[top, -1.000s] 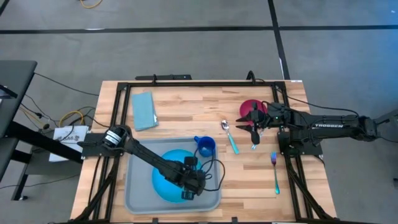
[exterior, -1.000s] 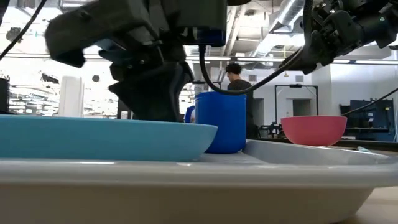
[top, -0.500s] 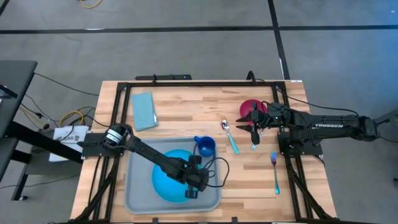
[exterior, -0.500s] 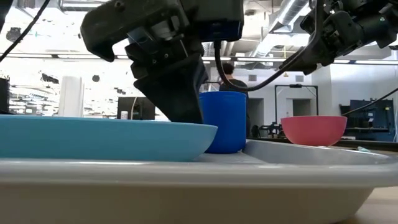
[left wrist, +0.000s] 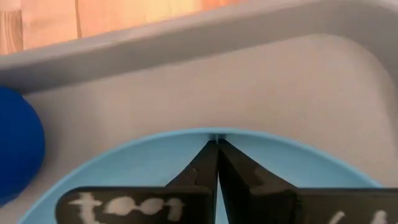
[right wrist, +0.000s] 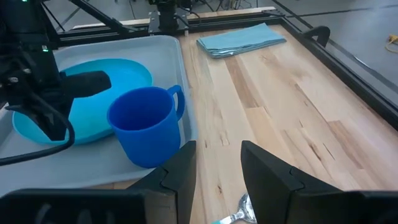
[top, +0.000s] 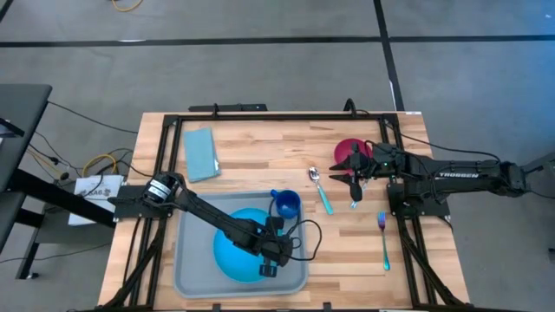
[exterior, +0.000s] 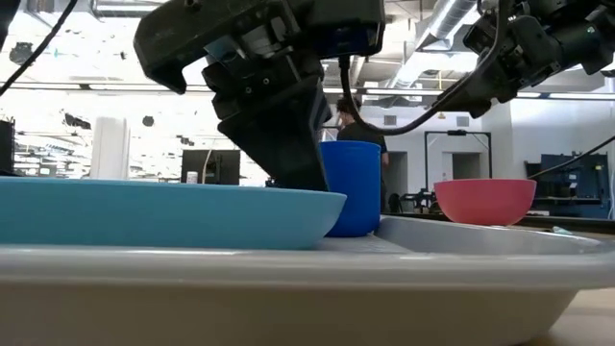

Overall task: Set up tray
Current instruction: Put the blue plate on the bottom left of the blue mug on the gray serving tray, then put the pink bowl on top of the blue plate on the gray serving tray

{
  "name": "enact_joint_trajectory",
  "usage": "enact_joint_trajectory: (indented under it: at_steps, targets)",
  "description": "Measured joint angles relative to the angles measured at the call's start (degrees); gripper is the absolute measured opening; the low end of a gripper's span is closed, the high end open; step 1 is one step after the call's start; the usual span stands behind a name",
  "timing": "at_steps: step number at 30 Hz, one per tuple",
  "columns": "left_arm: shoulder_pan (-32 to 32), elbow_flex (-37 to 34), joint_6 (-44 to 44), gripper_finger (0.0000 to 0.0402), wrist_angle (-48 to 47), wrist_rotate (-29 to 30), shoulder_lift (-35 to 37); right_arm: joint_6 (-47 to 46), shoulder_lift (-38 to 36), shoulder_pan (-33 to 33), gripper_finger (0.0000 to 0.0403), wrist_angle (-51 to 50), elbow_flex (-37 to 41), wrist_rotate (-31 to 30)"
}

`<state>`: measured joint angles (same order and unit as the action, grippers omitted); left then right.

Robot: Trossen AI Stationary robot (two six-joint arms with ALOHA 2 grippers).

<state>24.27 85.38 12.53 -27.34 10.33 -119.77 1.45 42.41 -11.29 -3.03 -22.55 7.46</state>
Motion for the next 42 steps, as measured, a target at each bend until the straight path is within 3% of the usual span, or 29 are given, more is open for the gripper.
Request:
enact_joint_trajectory:
  at_steps: [8,17,25,29,33,36,42]
  targets:
    - [0.0,1.2,-1.0,0.0,-1.2,0.0,0.0,-0.1,0.0,0.0,0.0118,0.0,0.0,0.0]
    - [0.0,15.2,-3.4,0.0,-17.9,2.2,0.2,-3.3,0.0,0.0,0.0118,-1.9,0.0,0.0]
    - [0.0,31.1,-8.1,0.0,-37.1,13.5,0.3,1.0,0.0,0.0,0.0118,-5.4,0.0,0.0]
    - [0.0,38.2,-7.9,0.0001,-47.9,20.3,0.3,-4.2,0.0,-0.1,0.0118,-4.4,0.0,-0.1]
    - [0.0,44.5,-1.6,0.0009,-61.6,24.6,0.3,-9.0,0.0,0.6,0.0118,-4.3,0.0,0.0]
    - [0.0,45.7,0.6,0.0022,-62.3,28.5,1.4,-8.3,0.0,0.8,0.0118,-4.0,0.0,-0.2]
    - [-0.7,45.7,-3.4,0.0061,-62.7,35.4,2.9,-5.8,0.1,0.5,0.0118,-0.1,0.0,-2.0]
